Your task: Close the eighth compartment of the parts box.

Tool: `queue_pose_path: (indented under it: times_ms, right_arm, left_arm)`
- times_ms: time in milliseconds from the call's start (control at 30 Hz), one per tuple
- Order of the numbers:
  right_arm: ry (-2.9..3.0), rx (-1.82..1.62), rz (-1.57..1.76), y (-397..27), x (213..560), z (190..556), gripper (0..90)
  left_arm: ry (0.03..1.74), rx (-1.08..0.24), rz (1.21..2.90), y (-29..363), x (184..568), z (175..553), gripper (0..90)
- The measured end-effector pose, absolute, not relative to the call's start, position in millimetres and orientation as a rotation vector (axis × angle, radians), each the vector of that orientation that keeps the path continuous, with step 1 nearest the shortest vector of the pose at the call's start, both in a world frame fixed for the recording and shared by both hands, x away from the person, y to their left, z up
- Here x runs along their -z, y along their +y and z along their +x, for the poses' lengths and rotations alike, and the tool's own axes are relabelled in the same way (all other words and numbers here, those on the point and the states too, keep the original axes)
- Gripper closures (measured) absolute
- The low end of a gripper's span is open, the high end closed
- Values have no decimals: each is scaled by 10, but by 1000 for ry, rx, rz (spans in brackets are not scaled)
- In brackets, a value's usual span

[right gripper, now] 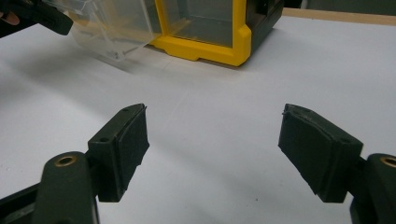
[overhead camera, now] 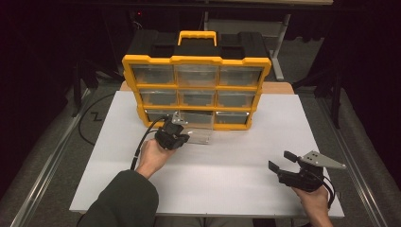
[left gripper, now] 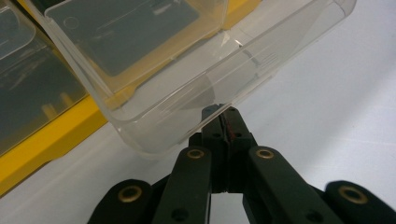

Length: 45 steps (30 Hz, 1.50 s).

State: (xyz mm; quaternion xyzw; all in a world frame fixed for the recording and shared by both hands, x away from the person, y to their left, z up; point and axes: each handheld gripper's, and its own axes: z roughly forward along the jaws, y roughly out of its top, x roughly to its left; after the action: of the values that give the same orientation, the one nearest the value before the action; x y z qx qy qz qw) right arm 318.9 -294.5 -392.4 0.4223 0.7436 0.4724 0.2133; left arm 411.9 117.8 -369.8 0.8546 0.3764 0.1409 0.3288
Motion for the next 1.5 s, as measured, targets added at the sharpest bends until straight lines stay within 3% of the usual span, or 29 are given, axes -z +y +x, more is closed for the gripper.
queue_pose_path:
  times_ms: [1500]
  right_arm:
    - [2068,-1313,1176,-2954,3929,3191,259]
  left_arm:
    - [1023,-364,2227,1201,3654,4335,895]
